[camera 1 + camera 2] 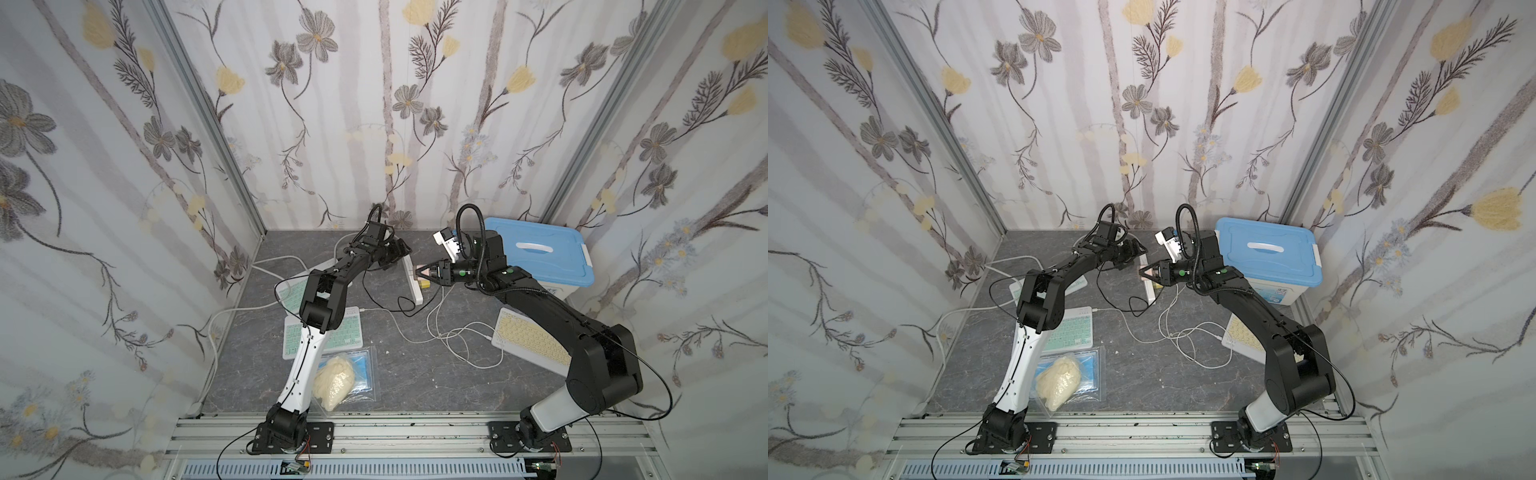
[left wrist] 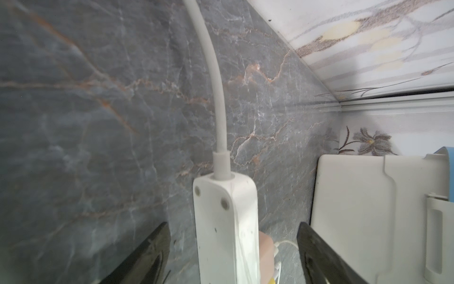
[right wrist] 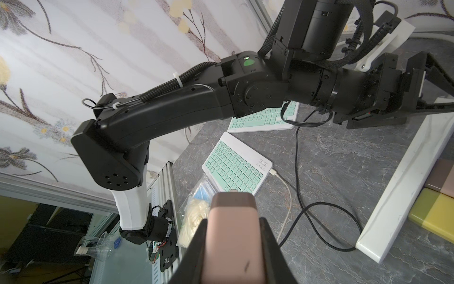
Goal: Unplug the wireless keyboard
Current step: Place the socket at the center of the board.
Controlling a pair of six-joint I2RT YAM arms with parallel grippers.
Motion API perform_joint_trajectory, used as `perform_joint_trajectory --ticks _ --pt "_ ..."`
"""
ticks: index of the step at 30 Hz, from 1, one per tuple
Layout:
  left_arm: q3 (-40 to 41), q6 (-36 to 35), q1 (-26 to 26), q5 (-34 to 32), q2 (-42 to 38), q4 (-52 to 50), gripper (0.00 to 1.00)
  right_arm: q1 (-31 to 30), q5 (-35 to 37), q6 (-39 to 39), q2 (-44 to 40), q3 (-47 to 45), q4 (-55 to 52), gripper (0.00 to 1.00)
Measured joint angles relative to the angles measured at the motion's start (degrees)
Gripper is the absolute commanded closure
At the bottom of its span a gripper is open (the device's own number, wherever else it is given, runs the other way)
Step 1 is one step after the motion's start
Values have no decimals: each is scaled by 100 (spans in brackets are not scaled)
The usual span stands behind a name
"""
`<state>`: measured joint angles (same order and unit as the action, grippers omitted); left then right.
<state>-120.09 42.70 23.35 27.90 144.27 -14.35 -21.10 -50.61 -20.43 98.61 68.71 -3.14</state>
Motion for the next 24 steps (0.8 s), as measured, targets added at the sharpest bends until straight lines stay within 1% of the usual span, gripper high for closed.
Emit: perform_joint_trajectory --ticks 4,7,9,12,14,18,24 --pt "568 -136 350 -374 -551 -378 22 13 0 20 13 -44 4 100" --pt "660 -243 514 -822 -675 -780 23 13 -4 20 50 -57 4 100" --pt "579 -343 581 -1193 -675 -1106 27 13 -7 20 61 -81 24 100" --pt "466 -422 658 -1506 -671 -1429 38 15 -20 15 61 -131 39 100" --pt "450 -479 695 -1591 -643 -1497 44 17 -22 13 61 -168 50 100" --pt "389 -476 702 -1541 -529 -1423 50 11 -22 -7 66 -203 63 100" --pt "81 -367 697 -1497 -286 -1401 61 4 -22 -7 66 -232 61 100"
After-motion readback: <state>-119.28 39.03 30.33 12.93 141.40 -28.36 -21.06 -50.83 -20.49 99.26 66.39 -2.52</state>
